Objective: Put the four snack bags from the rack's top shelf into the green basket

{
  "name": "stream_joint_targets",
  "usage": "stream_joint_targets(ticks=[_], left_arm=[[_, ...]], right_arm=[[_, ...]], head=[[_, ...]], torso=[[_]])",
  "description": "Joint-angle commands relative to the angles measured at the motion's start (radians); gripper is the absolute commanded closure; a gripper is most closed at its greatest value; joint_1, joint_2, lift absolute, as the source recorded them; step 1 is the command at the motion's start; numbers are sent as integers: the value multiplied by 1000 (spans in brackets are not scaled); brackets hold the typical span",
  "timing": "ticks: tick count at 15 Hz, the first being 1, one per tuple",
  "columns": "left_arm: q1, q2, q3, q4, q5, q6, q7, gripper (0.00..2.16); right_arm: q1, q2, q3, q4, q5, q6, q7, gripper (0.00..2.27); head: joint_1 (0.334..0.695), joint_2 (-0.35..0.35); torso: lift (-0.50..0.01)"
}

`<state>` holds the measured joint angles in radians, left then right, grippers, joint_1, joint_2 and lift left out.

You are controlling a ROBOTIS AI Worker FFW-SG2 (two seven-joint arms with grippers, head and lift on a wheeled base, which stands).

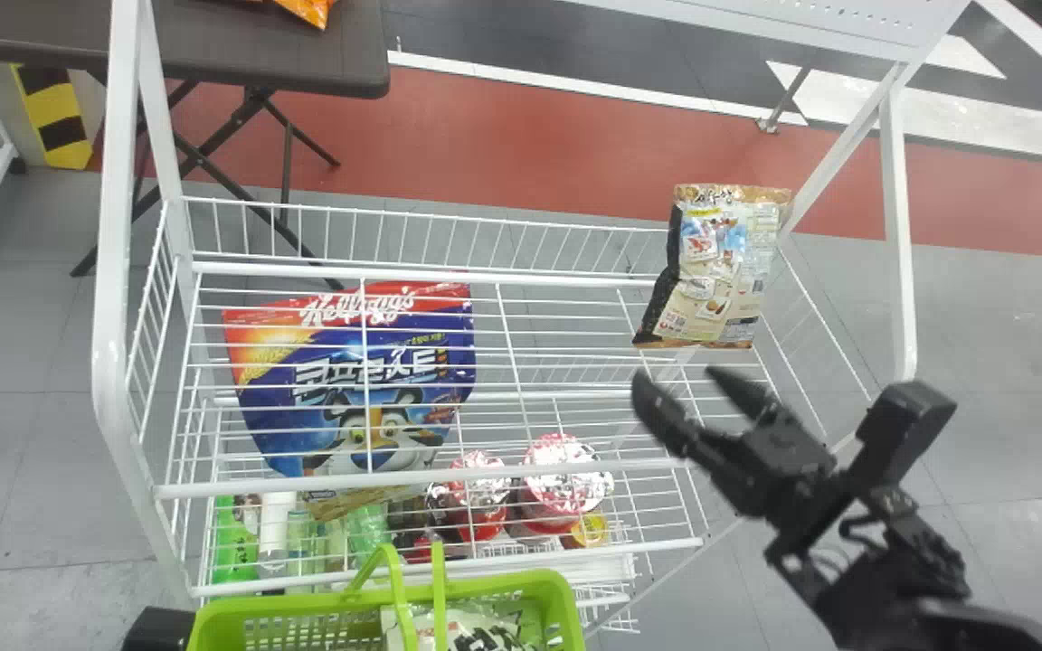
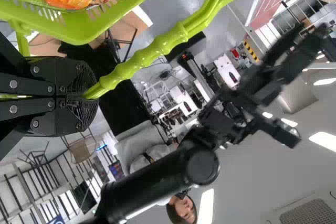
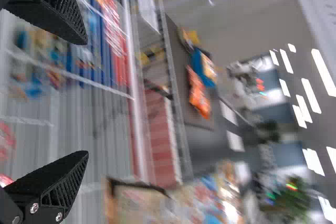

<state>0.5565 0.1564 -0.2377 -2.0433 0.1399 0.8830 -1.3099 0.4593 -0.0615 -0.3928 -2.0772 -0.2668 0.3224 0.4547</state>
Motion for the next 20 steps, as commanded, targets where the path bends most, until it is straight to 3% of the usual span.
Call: stream_joint_targets(ticks=[1, 3, 6, 9, 10, 11, 12, 13, 17, 20], left_arm=[[5, 2, 0, 0, 1, 0, 0, 2108], [5, 5, 1, 0, 4, 0, 0, 2108], [3, 8, 1, 0, 4, 0, 0, 2108], [2, 8, 1, 0, 4, 0, 0, 2108], [2, 8, 1, 0, 4, 0, 0, 2108], [2, 9, 1, 0, 4, 0, 0, 2108], [2, 9, 1, 0, 6, 0, 0, 2108], [0, 9, 3, 2, 4, 0, 0, 2108], [0, 9, 6, 2, 7, 0, 0, 2108], [2, 11, 8, 0, 9, 0, 0, 2108]], right_arm=[[-131, 0, 14, 143, 100, -157, -102, 63], [-235, -3, 18, 256, 215, -216, -183, 63], [-393, -23, -1, 422, 284, -151, -185, 66], [-458, -27, -3, 514, 319, -111, -183, 87], [-475, -38, -3, 539, 316, -81, -165, 248], [-484, -55, -3, 551, 310, -10, -139, 738], [-490, -60, -5, 552, 293, 42, -102, 1598], [-484, -58, -6, 546, 278, 67, -87, 2098], [-373, -46, -3, 371, 190, 60, -77, 2132], [-232, -4, -21, 117, 133, 70, -79, 2128]], head=[[695, -350], [695, -350], [695, -350], [695, -350], [695, -350], [695, -350], [695, -350], [695, -350], [695, -350], [695, -350]], torso=[[0], [0], [0], [0], [0], [0], [0], [0], [0], [0]])
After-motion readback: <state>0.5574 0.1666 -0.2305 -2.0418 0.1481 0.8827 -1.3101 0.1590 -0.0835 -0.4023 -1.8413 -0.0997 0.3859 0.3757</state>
